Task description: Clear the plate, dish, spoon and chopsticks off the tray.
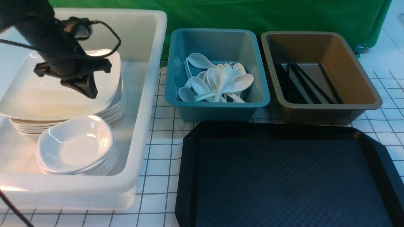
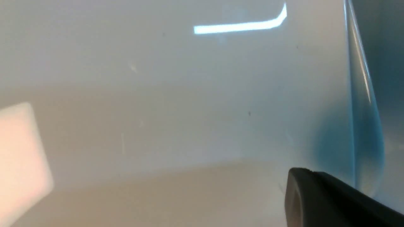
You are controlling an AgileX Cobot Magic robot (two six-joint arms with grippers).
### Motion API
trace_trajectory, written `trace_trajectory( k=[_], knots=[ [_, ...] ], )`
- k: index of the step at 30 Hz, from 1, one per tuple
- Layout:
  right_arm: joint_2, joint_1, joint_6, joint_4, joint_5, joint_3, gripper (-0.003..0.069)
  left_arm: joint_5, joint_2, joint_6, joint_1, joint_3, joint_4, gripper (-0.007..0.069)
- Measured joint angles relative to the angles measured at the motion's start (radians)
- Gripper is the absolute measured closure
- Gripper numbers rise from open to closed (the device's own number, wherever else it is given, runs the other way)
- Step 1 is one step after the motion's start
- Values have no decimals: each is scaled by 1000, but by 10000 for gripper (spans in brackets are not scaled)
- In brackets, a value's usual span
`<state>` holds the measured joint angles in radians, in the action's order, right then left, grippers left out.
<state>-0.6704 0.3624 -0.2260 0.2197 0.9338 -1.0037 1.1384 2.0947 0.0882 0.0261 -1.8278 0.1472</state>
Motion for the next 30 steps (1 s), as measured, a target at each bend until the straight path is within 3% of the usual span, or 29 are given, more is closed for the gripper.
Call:
trace_trajectory(
  k=[13,24,30],
  knots=[
    [7,0,14,0,6,4,617,3,101,-15,-26,-83,12,625],
    [7,0,15,0,6,4,608,-202,107,-22,-27,-83,159,625],
    [7,0,14,-2,1,4,607,-97,115,-29,0,-171,163,625]
  ],
)
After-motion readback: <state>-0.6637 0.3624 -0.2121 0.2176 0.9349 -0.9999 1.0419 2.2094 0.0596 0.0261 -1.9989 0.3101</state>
